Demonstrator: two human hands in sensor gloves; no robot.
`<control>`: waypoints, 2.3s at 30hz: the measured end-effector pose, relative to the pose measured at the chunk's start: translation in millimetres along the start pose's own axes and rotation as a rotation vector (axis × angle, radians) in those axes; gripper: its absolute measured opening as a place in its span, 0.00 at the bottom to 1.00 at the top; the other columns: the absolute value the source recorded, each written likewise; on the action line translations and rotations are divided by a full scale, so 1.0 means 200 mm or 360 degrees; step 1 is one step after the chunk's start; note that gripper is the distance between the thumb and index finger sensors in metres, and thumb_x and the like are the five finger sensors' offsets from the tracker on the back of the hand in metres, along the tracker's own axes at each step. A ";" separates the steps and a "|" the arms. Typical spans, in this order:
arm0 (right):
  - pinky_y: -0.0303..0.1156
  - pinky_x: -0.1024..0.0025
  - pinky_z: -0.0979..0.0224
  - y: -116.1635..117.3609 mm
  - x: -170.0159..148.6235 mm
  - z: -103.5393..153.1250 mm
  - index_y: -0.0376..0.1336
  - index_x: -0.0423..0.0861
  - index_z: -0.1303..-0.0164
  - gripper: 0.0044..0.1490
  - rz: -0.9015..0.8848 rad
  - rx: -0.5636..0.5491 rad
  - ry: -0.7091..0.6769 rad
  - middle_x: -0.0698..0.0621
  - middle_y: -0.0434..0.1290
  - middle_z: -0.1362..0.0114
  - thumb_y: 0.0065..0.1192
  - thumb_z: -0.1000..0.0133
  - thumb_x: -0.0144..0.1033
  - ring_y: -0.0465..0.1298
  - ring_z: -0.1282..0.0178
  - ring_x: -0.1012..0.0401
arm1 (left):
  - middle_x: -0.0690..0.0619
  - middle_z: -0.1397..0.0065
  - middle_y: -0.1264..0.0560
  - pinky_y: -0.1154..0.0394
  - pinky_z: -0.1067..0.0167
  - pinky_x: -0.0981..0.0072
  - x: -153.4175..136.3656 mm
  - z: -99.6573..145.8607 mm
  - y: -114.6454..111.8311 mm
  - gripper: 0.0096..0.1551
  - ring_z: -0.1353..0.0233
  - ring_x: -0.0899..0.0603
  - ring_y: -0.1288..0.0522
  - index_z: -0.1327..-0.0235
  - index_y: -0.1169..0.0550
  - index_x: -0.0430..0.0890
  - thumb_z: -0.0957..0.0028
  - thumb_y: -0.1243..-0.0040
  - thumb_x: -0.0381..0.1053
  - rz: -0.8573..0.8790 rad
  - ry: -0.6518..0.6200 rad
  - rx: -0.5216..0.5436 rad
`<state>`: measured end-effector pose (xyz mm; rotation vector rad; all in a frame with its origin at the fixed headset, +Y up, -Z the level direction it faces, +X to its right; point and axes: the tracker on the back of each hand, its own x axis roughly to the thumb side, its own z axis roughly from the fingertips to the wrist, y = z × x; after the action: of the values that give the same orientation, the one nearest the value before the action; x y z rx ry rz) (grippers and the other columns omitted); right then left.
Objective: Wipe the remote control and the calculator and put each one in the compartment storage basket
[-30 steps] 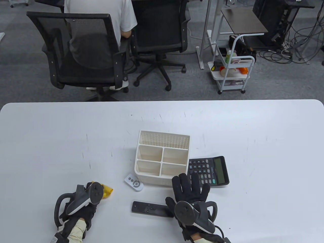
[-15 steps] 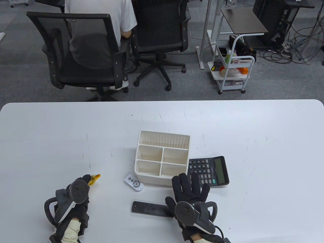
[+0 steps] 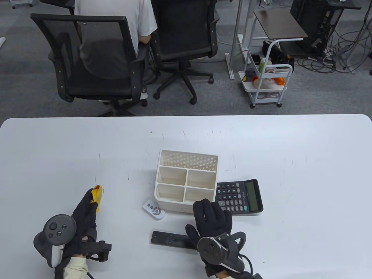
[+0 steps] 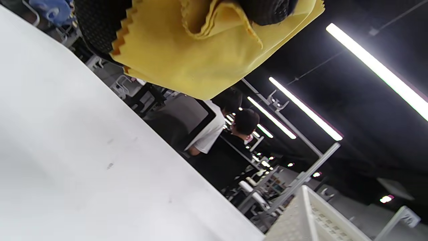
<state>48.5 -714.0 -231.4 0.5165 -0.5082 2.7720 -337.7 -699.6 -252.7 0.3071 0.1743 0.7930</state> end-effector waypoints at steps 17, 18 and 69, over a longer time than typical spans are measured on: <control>0.69 0.41 0.36 0.34 0.63 -0.43 0.56 0.39 0.17 0.43 0.0250 0.0621 -0.0279 0.38 0.66 0.18 0.63 0.40 0.44 0.76 0.34 0.43 | 0.48 0.26 0.23 0.24 0.37 0.44 -0.02 -0.01 0.02 0.26 0.30 0.37 0.21 0.28 0.30 0.57 0.41 0.50 0.50 0.0140 -0.0025 0.0007; 0.69 0.42 0.36 0.36 0.64 -0.45 0.55 0.39 0.17 0.43 0.0281 0.0654 -0.0271 0.38 0.66 0.18 0.63 0.40 0.46 0.76 0.34 0.43 | 0.48 0.26 0.23 0.24 0.37 0.44 -0.02 -0.01 0.02 0.26 0.30 0.37 0.21 0.27 0.30 0.57 0.41 0.49 0.50 0.0128 -0.0034 0.0009; 0.70 0.46 0.35 0.14 0.52 -0.50 0.57 0.33 0.21 0.45 0.0243 0.0440 -0.0056 0.44 0.78 0.33 0.72 0.46 0.34 0.81 0.42 0.52 | 0.47 0.26 0.23 0.25 0.36 0.42 0.03 -0.03 -0.06 0.26 0.29 0.35 0.22 0.28 0.28 0.54 0.41 0.48 0.50 0.0057 -0.0058 -0.0167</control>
<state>-83.1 -678.8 -287.1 0.6104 -0.1766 3.0039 -326.9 -701.9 -263.5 0.2258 0.0925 0.8282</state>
